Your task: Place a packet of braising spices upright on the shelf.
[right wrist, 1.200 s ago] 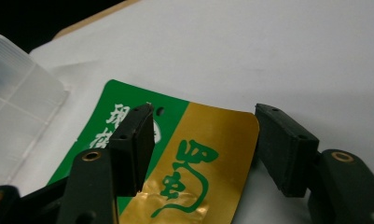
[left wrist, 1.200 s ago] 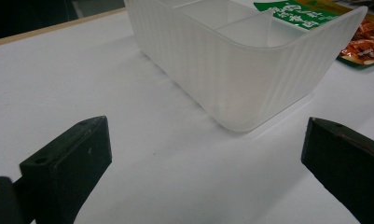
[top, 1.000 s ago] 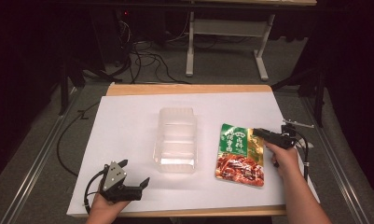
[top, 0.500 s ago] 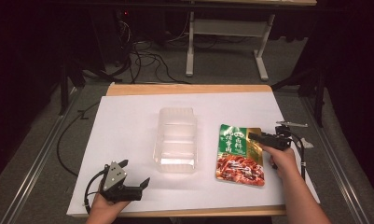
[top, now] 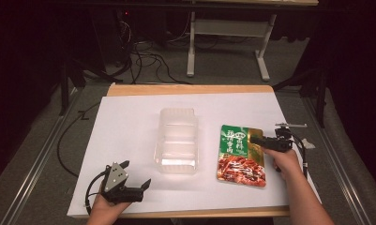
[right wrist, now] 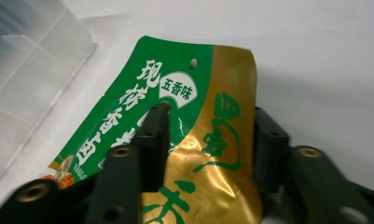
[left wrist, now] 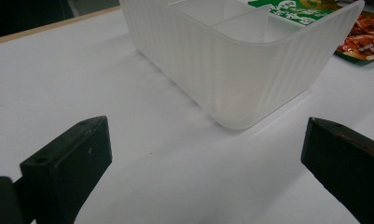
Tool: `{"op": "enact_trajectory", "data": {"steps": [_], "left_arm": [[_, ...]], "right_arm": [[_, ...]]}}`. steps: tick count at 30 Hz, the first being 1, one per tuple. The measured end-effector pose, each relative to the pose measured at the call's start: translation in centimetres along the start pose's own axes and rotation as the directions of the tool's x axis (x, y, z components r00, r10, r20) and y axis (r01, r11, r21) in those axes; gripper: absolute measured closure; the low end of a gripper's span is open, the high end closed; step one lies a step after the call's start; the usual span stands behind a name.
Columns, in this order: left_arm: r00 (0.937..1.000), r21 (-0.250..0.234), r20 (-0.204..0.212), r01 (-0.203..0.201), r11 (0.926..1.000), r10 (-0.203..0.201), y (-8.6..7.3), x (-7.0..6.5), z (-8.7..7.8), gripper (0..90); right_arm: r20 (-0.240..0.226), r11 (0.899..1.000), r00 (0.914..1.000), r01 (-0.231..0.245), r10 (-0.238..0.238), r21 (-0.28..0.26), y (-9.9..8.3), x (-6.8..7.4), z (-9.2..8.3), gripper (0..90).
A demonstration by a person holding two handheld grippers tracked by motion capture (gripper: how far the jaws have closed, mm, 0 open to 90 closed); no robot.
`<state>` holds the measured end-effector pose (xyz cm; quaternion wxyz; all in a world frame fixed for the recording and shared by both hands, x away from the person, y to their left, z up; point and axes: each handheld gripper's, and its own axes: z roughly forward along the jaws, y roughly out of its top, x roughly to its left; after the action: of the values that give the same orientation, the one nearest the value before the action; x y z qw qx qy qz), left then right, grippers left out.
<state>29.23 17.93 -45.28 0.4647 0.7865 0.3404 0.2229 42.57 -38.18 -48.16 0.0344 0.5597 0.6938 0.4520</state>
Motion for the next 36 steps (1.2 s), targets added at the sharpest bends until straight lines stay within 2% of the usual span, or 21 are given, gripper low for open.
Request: {"op": "enact_trajectory", "data": {"steps": [4,5,6,7,11,12,18,20,21,22,29,31,36], "left_arm": [[1.0,0.002,-0.001,-0.004,1.0,0.004,0.0,0.0,0.0,2.4],[1.0,0.002,-0.001,-0.004,1.0,0.004,0.0,0.0,0.0,2.4],[1.0,0.0,-0.001,-0.002,1.0,0.002,0.0,0.0,0.0,2.4],[1.0,-0.001,-0.003,-0.002,1.0,0.002,0.0,0.0,0.0,2.6],[1.0,-0.013,0.003,0.0,0.9999,0.0,0.1,0.0,-0.1,2.6],[1.0,-0.021,-0.004,-0.001,0.9998,0.0,0.1,0.0,-0.2,2.6],[0.9999,-0.03,-0.012,0.0,0.9996,0.0,0.2,0.0,-0.4,2.6],[0.9999,-0.034,-0.014,0.0,0.9994,-0.001,0.2,0.1,-0.5,2.6],[0.9999,-0.034,-0.014,0.0,0.9994,-0.001,0.2,0.1,-0.5,2.6],[0.9999,-0.042,-0.015,0.004,0.9991,-0.005,0.2,0.1,-0.6,2.6],[0.9997,-0.056,-0.022,0.007,0.9984,-0.008,0.3,0.2,-0.9,2.7],[0.9997,-0.057,-0.022,0.007,0.9983,-0.008,0.3,0.3,-0.9,2.7],[0.9998,-0.057,-0.02,0.002,0.9984,-0.003,0.3,0.2,-0.9,2.7]], "right_arm": [[0.015,0.999,0.9994,0.032,-0.032,-0.004,-0.1,0.2,-0.2,78.1],[0.015,0.999,0.9994,0.032,-0.032,-0.004,-0.1,0.2,-0.2,78.1],[0.02,0.999,0.9987,0.048,-0.047,-0.017,-0.1,0.3,-0.4,86.7],[0.024,0.998,0.998,0.059,-0.058,-0.026,-0.1,0.4,-0.6,89.7],[0.017,0.995,0.9964,0.083,-0.083,-0.049,0.0,0.9,-1.2,90.0],[0.01,0.992,0.9937,0.112,-0.111,-0.063,0.1,1.4,-1.6,90.0],[0.031,0.977,0.9868,0.162,-0.159,-0.14,0.0,3.8,-3.5,90.0],[0.038,0.971,0.9854,0.17,-0.166,-0.17,-0.1,4.4,-4.2,90.0],[0.038,0.971,0.9854,0.17,-0.166,-0.17,-0.1,4.4,-4.2,90.0],[0.039,0.964,0.9831,0.183,-0.179,-0.194,-0.2,4.9,-4.8,90.0],[0.058,0.947,0.9781,0.208,-0.2,-0.245,-0.9,6.7,-6.3,90.0],[0.052,0.942,0.9797,0.201,-0.194,-0.268,-1.0,7.0,-6.8,90.0],[0.057,0.924,0.9769,0.214,-0.206,-0.316,-1.0,8.0,-8.3,90.0]]}}
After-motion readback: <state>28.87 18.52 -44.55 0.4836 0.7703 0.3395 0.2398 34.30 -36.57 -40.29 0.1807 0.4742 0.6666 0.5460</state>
